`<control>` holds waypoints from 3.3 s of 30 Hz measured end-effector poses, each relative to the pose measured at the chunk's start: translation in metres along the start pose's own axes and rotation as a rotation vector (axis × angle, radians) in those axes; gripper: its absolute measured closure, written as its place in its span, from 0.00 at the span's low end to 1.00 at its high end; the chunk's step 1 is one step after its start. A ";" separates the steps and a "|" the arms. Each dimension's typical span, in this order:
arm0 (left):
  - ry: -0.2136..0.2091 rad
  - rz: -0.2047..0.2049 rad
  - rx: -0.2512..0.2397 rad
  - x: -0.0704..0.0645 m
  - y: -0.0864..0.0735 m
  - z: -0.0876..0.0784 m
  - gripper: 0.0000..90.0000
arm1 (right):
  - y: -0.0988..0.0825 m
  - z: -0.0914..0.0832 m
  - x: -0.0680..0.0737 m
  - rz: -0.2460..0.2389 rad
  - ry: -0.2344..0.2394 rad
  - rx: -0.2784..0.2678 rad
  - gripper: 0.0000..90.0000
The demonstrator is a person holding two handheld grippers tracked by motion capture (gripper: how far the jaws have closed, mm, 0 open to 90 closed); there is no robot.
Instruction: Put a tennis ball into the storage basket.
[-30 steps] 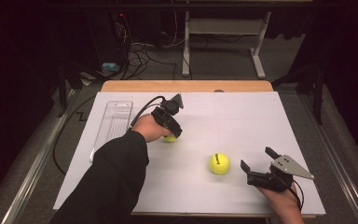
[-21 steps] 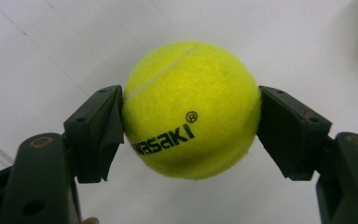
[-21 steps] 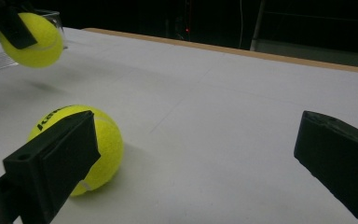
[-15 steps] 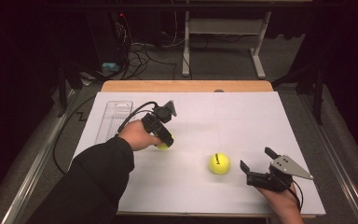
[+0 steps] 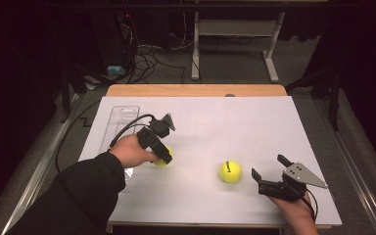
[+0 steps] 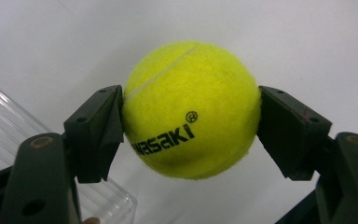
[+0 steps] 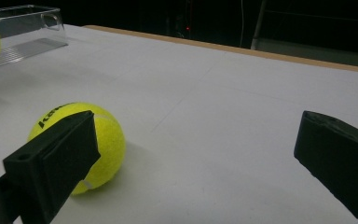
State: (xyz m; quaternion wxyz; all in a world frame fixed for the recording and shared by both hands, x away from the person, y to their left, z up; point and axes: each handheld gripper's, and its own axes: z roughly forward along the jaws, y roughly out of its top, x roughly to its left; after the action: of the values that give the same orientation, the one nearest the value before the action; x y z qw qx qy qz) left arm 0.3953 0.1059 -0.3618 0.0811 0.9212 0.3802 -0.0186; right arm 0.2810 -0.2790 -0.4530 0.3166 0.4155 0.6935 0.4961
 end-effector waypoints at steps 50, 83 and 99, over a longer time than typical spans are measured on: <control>0.089 -0.250 -0.004 0.092 -0.053 -0.069 0.30 | -0.001 0.003 0.002 -0.006 0.005 0.009 0.00; 0.141 -0.377 0.061 0.145 -0.017 -0.024 0.30 | -0.002 0.003 0.000 -0.005 0.007 0.009 0.00; 0.129 -0.380 0.012 0.137 -0.025 -0.042 0.01 | -0.001 0.003 0.000 -0.001 0.002 0.008 0.00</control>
State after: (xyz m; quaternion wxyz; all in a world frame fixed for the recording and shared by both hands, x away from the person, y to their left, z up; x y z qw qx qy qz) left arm 0.4738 0.2259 -0.3371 0.0463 0.8325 0.5515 0.0231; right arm 0.2836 -0.2781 -0.4549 0.3146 0.4159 0.6962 0.4934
